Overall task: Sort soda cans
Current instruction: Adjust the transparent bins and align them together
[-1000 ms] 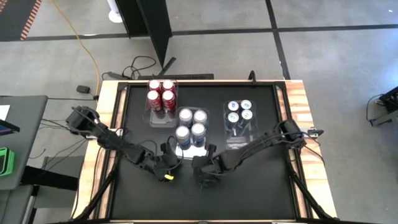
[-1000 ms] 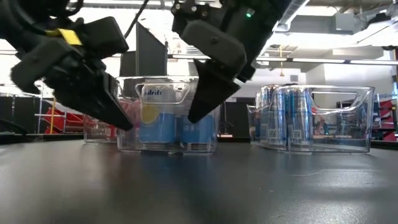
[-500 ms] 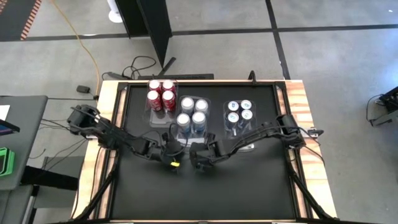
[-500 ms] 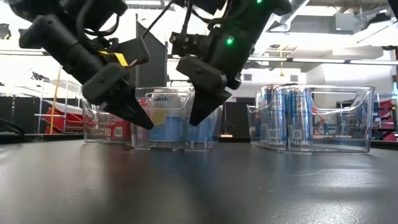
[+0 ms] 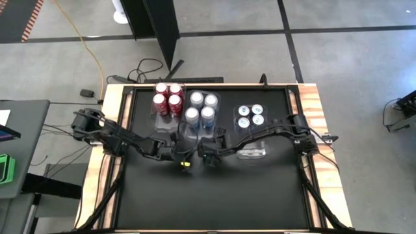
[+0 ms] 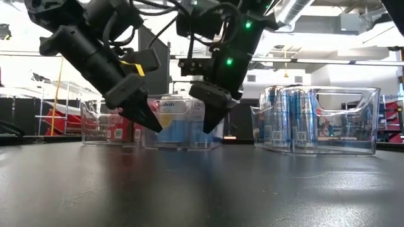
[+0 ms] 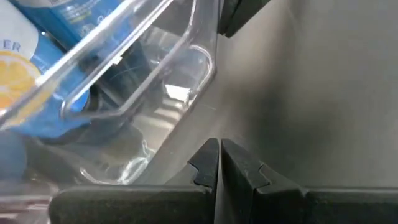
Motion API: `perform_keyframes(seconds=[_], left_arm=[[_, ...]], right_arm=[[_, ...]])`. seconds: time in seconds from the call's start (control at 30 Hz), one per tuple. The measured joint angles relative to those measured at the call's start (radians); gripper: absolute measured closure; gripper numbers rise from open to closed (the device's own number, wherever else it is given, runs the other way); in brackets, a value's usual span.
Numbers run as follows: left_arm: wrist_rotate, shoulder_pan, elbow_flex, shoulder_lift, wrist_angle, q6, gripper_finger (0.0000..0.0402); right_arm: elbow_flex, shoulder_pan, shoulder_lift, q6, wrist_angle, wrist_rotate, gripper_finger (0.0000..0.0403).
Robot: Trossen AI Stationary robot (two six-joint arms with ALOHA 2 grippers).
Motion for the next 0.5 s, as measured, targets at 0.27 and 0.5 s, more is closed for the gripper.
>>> perform_keyframes(seconds=[0.27,0.5], left_arm=[[0.026,0.000,0.000,0.000,0.024,-0.006,0.0386],[0.026,-0.060,0.018,-0.080,0.061,0.039,0.0386]], right_arm=[[-0.003,0.037,-0.001,-0.064,-0.017,0.001,0.0402],[-0.002,0.172,-0.041,-0.022,-0.036,0.003,0.0402]])
